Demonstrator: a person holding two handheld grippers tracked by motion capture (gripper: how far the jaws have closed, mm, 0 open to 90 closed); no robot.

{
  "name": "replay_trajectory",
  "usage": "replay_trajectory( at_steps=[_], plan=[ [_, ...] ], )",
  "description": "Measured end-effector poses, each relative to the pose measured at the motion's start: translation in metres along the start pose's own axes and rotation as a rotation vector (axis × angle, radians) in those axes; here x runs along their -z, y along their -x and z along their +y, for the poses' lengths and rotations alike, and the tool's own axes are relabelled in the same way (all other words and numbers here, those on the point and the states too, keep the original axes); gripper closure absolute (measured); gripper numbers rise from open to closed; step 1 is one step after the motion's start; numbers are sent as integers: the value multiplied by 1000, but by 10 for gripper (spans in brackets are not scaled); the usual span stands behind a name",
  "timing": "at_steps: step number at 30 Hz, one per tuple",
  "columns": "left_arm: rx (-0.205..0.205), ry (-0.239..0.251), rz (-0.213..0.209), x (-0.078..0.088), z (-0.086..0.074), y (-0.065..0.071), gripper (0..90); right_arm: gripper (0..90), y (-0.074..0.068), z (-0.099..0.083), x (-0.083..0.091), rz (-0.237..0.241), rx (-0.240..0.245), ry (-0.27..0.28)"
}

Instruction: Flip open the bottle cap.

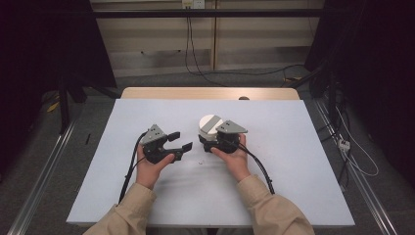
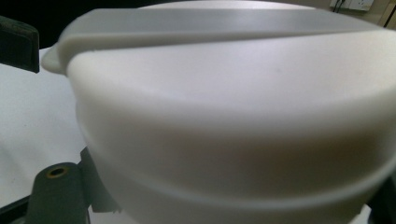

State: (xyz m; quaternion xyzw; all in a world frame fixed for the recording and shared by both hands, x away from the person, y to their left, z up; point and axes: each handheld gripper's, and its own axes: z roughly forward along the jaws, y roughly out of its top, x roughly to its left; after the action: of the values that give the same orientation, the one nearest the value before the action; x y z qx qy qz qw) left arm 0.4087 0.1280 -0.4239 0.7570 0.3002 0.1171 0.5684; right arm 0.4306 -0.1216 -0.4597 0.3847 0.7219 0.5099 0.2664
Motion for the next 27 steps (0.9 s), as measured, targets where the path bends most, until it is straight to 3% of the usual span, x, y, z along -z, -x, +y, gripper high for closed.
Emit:
replay_trajectory(
  at_steps=[3,6,9,11,13,22,27],
  plan=[
    [10,-3,-17,-2,1,0,469,185,0,0,0,0,0,0],
    [-7,-24,-36,-5,5,2,575,185,0,0,0,0,0,0],
    [-10,-28,-41,-8,7,3,620,185,0,0,0,0,0,0],
    [11,-38,-63,-13,9,3,733,185,0,0,0,-1,-1,-1],
    [23,-43,-70,-16,9,3,774,185,0,0,0,-1,-1,-1],
    [16,-63,-107,-25,17,7,899,185,0,0,0,-1,0,-1],
    [25,-78,-100,-29,17,7,900,185,0,0,0,-1,-1,-1]
  ],
)
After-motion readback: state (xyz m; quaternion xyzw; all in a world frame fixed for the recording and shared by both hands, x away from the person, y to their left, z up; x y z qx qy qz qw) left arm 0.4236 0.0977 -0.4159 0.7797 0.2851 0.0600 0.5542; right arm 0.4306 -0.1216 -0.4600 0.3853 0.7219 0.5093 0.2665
